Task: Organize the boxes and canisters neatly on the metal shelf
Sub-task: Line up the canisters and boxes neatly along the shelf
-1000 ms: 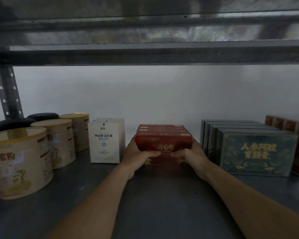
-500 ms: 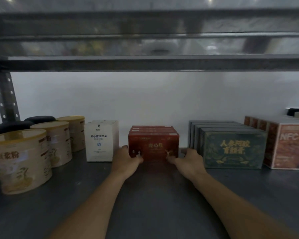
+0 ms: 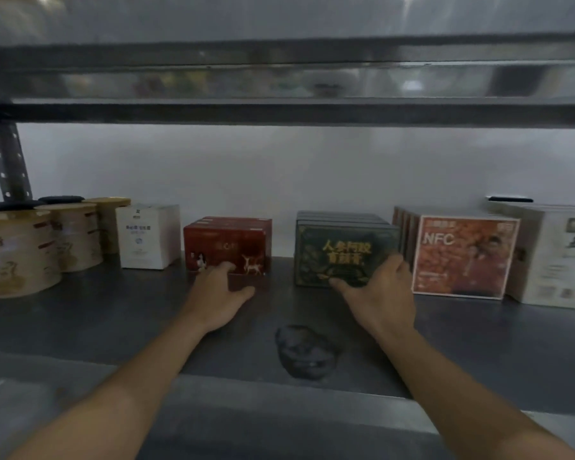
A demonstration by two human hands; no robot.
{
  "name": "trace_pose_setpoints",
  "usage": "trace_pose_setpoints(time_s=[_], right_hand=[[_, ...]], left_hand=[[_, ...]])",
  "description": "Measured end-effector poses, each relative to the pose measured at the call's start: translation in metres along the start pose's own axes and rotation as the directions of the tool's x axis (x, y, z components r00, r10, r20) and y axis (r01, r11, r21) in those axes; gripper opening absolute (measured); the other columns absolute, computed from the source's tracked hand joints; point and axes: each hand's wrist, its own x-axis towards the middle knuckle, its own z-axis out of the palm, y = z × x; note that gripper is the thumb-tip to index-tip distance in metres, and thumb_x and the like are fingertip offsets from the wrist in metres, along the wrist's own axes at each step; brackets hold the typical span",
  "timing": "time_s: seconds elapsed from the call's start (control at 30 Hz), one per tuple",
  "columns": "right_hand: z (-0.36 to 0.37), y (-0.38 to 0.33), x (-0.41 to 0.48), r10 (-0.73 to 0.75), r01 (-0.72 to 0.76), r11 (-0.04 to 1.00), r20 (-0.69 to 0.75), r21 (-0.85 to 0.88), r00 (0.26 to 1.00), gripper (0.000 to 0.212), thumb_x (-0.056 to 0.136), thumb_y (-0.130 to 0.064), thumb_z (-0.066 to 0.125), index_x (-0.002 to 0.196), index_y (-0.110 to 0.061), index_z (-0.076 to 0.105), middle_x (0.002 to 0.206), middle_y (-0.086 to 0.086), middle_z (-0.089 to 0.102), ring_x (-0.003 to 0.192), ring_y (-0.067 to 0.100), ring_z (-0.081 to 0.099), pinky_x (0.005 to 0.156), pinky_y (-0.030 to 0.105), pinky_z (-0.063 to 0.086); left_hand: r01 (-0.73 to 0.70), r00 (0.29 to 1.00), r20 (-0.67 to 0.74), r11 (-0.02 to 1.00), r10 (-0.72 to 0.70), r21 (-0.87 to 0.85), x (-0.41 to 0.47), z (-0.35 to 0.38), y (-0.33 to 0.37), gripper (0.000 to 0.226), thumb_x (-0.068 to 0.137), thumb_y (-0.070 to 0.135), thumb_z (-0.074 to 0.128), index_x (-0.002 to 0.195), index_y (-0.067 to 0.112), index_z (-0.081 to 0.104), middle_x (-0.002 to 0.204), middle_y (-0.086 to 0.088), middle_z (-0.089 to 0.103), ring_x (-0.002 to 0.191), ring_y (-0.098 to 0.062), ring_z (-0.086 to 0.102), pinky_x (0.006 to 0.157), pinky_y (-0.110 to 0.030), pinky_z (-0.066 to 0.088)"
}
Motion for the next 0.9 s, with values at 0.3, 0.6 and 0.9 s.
trace_pose_setpoints(time_s=[0.3, 0.6, 0.9], right_hand=[[-0.005, 0.043, 0.037, 0.133, -0.182, 0.939, 0.18, 0.293, 0.975, 0.108, 0.062, -0.043, 0.092, 0.143, -0.003, 0.031, 0.142, 0.015, 0.047, 0.129, 0.032, 0.048, 0.107, 0.044, 0.045], [0.008, 0.049, 0.061, 0.15, -0.245, 0.879, 0.251, 0.409, 0.956, 0.092, 0.066, -0.038, 0.09, 0.138, -0.012, 0.041, 0.134, 0.005, 0.056, 0.124, 0.026, 0.053, 0.104, 0.036, 0.045], [0.019, 0.052, 0.09, 0.161, -0.316, 0.689, 0.288, 0.652, 0.944, 0.079, 0.053, -0.042, 0.091, 0.123, -0.018, 0.063, 0.108, -0.003, 0.072, 0.095, 0.014, 0.068, 0.085, 0.029, 0.056]], left_hand=[[-0.046, 0.987, 0.147, 0.989, 0.067, -0.137, 0.015, 0.055, 0.07, 0.084, 0.085, 0.042, 0.072, 0.15, 0.017, 0.026, 0.151, -0.007, 0.036, 0.137, -0.025, 0.036, 0.105, -0.03, 0.034], [0.084, 0.987, 0.157, 0.928, -0.028, -0.362, 0.051, 0.07, 0.068, 0.119, 0.07, 0.054, 0.081, 0.156, 0.025, 0.003, 0.162, -0.001, 0.018, 0.146, -0.023, 0.022, 0.117, -0.038, 0.026], [0.076, 0.979, 0.202, 0.842, 0.04, -0.535, 0.084, 0.084, 0.061, 0.137, 0.038, 0.072, 0.087, 0.152, 0.034, 0.022, 0.153, 0.004, 0.039, 0.138, -0.018, 0.039, 0.113, -0.042, 0.037]])
